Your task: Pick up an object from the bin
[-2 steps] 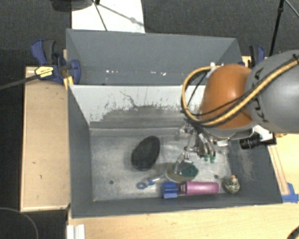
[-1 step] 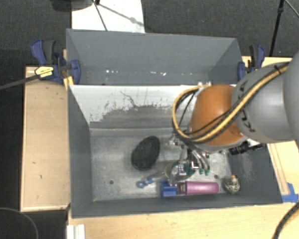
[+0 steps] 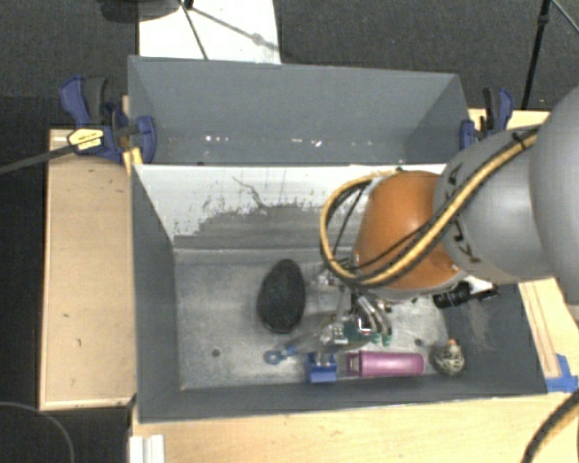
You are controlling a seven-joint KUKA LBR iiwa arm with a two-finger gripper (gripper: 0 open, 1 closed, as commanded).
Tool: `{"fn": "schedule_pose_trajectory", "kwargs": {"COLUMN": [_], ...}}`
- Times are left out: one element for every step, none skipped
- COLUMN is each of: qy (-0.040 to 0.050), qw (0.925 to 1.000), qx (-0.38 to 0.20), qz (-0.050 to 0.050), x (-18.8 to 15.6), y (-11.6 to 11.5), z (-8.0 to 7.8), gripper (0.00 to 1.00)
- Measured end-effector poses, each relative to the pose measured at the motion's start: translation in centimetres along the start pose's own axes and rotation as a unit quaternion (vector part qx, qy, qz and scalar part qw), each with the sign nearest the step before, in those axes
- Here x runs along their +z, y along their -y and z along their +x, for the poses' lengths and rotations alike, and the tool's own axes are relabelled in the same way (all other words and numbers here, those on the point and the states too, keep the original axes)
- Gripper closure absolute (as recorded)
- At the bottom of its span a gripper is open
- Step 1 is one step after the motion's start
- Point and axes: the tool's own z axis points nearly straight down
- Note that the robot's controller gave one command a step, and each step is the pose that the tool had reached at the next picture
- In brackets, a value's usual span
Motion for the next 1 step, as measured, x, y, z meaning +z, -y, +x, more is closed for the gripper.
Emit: {"fn": "schedule_pose_trajectory", "kwargs": {"qy": [-0.0092], "qw": [0.9994], "qx": [0.032], "qz": [0.001], "x": [1.96], "y": [-9.13], "z": [1.77], "gripper": [0.0]}}
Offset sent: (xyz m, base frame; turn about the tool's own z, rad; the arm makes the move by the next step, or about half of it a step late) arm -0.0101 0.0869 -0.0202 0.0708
